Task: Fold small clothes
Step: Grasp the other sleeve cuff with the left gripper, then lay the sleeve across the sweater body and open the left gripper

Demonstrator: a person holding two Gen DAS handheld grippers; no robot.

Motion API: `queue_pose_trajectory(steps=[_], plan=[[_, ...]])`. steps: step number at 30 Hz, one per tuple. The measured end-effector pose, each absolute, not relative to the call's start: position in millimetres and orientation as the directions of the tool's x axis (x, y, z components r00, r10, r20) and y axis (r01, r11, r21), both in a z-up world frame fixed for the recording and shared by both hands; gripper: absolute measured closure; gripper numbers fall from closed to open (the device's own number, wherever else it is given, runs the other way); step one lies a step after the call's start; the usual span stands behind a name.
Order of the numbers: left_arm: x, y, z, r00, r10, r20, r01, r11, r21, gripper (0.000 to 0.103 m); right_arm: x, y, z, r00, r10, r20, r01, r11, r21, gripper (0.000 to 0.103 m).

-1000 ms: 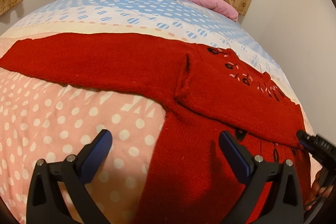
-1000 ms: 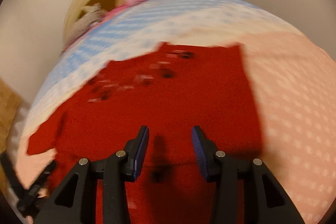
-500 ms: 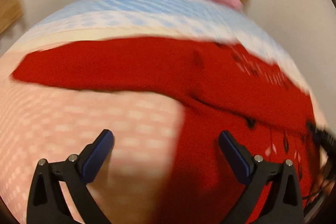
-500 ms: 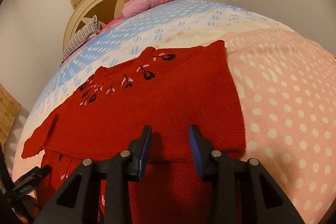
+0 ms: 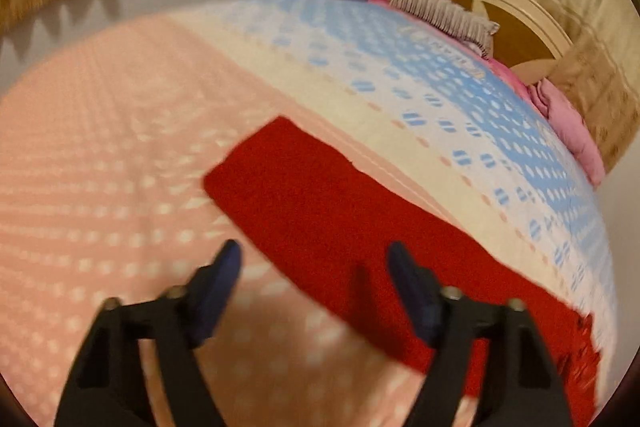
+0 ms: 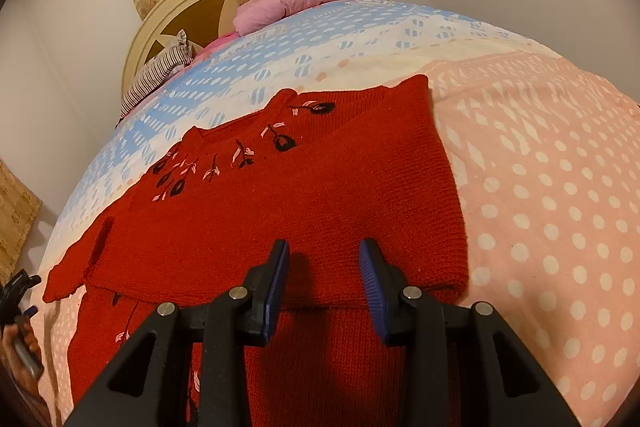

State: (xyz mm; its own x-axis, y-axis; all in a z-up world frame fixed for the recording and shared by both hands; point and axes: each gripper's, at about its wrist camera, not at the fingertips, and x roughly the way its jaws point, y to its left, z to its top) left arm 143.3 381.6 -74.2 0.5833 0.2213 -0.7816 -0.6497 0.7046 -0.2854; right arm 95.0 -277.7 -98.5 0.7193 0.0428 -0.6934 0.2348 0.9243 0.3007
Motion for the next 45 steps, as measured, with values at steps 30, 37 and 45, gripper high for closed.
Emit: queue_pose_trajectory(steps=[30, 37, 45], plan=[[156, 163, 22, 0.865, 0.050, -0.499, -0.138, 0.980, -0.141, 0.093, 96, -276, -100, 0.719, 0.035, -0.694, 0.237, 0.926, 0.292, 0.065], [145, 19, -3, 0.813, -0.141, -0.565, 0.143, 0.989, -0.040, 0.093, 96, -277, -99, 0.721, 0.038, -0.692, 0.237, 0.925, 0.298, 0.065], [148, -35, -53, 0.674, -0.140, -0.725, 0.235, 0.972, 0.030, 0.092, 96, -277, -100, 0.727, 0.048, -0.685, 0.234, 0.920, 0.313, 0.065]])
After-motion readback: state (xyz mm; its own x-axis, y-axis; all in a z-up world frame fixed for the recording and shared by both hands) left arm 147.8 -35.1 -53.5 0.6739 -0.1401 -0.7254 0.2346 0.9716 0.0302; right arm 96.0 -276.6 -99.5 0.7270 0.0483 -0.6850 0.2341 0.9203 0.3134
